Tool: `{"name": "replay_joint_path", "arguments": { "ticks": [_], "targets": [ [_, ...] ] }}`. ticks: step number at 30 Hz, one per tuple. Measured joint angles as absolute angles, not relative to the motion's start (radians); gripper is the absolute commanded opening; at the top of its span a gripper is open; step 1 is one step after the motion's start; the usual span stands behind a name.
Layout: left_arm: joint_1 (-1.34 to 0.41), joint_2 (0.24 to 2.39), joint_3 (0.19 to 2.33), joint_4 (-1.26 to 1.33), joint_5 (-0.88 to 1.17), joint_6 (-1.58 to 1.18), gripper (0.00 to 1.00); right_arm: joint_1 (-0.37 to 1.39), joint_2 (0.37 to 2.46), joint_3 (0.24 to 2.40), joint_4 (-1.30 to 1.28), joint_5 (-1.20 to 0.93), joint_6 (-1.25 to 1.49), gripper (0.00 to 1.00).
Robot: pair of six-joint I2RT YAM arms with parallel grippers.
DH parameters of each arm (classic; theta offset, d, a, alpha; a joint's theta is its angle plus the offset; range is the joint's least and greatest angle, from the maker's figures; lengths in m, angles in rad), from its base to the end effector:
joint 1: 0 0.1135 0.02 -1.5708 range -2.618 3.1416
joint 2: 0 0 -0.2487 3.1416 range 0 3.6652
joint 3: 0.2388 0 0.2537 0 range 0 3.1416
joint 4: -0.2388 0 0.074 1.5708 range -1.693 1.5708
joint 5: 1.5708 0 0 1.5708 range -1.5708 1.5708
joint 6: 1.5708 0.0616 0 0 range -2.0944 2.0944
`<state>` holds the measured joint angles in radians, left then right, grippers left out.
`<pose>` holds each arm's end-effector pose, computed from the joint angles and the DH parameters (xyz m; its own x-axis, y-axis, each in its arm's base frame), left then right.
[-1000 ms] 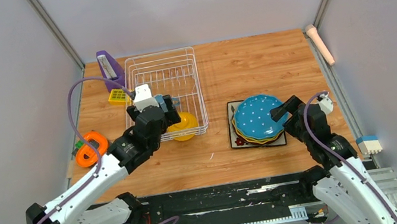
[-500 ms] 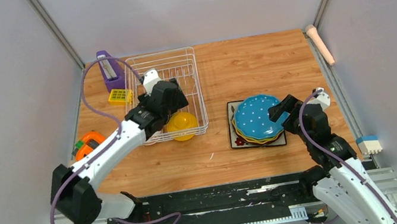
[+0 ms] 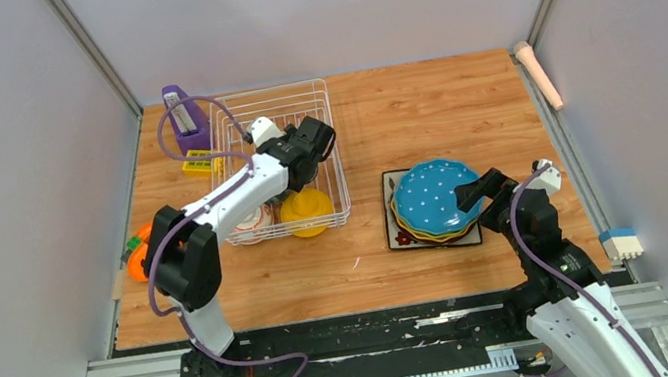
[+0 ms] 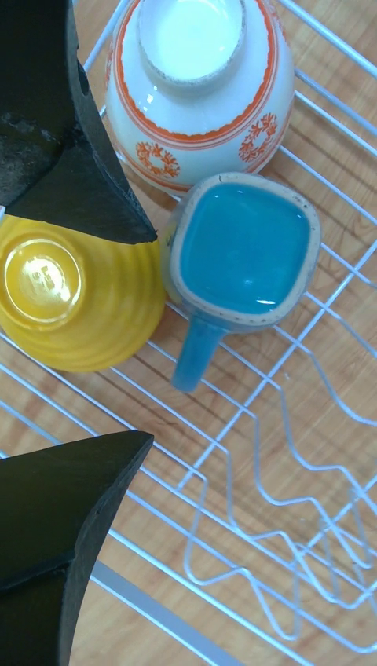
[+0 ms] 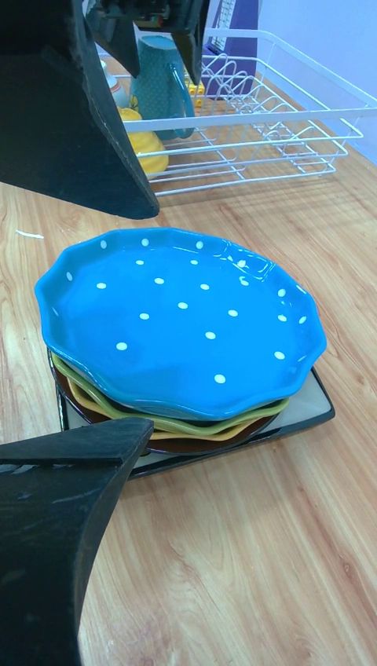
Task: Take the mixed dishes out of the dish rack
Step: Pick up the cup from the dish rack.
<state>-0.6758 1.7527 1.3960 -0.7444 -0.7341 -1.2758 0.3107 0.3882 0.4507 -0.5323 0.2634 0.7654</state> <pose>0.3154 -0.2000 0.2215 -0.4203 -0.5735 -0.7032 -0.5994 0.7572 -0.2594 0.1488 0.0309 0.2225 -0.3622 0.5863 -0.7246 0.2452 0.8100 0.5328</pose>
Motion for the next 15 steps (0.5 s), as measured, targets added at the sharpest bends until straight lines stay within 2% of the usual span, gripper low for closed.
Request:
{"name": "replay_joint_path", "arguments": {
  "ticks": [7,15],
  "targets": [
    [-0.673,1.877,1.551,-0.945,-0.822,-1.526,0.84,0.311,0.386,0.444,-0.532,0.262,0.765,1.00],
    [-0.673,1.947,1.629,-1.106,-0.861,-1.729,0.82,0.311,0.386,0.442,-0.532,0.261,0.765,1.00]
  ]
}}
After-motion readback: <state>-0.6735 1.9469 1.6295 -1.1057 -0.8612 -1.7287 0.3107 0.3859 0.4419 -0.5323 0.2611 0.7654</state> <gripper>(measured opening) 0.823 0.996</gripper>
